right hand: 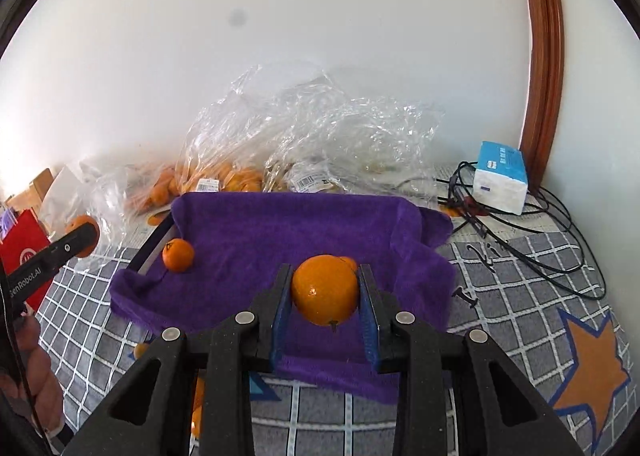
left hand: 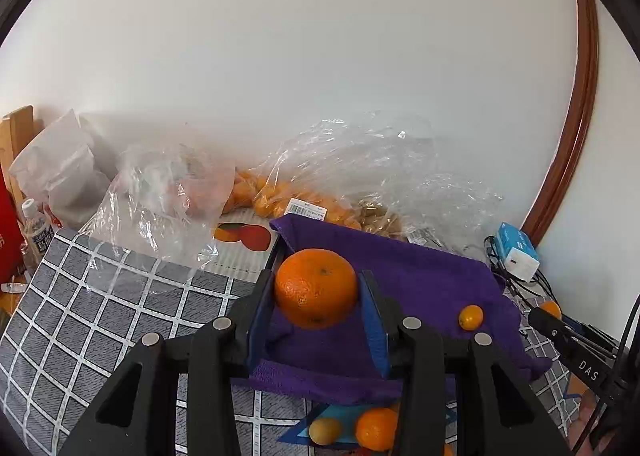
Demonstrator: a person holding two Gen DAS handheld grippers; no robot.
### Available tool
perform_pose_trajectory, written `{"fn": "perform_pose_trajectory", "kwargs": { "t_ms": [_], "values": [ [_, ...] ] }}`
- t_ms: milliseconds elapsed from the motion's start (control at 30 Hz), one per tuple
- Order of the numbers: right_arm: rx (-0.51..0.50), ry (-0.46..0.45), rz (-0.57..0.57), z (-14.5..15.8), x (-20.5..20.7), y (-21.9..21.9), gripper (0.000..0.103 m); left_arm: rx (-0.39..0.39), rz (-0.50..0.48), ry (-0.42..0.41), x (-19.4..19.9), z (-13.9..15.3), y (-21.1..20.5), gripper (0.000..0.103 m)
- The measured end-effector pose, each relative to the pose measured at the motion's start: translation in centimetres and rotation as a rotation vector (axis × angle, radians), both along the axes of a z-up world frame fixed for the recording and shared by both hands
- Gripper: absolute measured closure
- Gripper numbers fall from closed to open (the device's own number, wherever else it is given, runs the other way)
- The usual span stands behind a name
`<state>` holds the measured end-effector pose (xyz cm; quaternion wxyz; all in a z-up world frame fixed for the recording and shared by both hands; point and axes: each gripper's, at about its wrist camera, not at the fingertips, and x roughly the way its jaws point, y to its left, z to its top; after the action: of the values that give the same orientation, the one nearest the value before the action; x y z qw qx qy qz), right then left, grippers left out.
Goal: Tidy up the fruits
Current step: 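Carry both held oranges up and over the purple towel, then lower the large orange onto the towel with the left tool while the right tool releases its orange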
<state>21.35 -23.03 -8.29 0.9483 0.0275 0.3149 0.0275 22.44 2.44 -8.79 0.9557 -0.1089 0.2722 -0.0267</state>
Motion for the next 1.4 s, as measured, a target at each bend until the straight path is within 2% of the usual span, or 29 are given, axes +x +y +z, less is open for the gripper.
{"fn": "perform_pose_trajectory", "kwargs": {
  "t_ms": [267,567,733,1400],
  "values": [
    [-0.007,0.045,-0.001,-3.0,2.0,-0.6,0.072,-0.011,0.028,0.052,1.4,-3.2,0.5,0.063],
    [-0.041,0.108,-0.026,-5.6,3.2,-1.6,0.072,0.033,0.032,0.049,1.8,-4.2,0.2,0.063],
    [-0.036,0.144,-0.032,-6.5,3.7,-2.0,0.072,0.016,0.024,0.076,2.1,-4.7,0.4,0.063],
    [-0.06,0.168,-0.028,-7.4,3.8,-1.4,0.072,0.041,-0.006,0.118,2.8,-5.4,-0.2,0.063]
  ]
}}
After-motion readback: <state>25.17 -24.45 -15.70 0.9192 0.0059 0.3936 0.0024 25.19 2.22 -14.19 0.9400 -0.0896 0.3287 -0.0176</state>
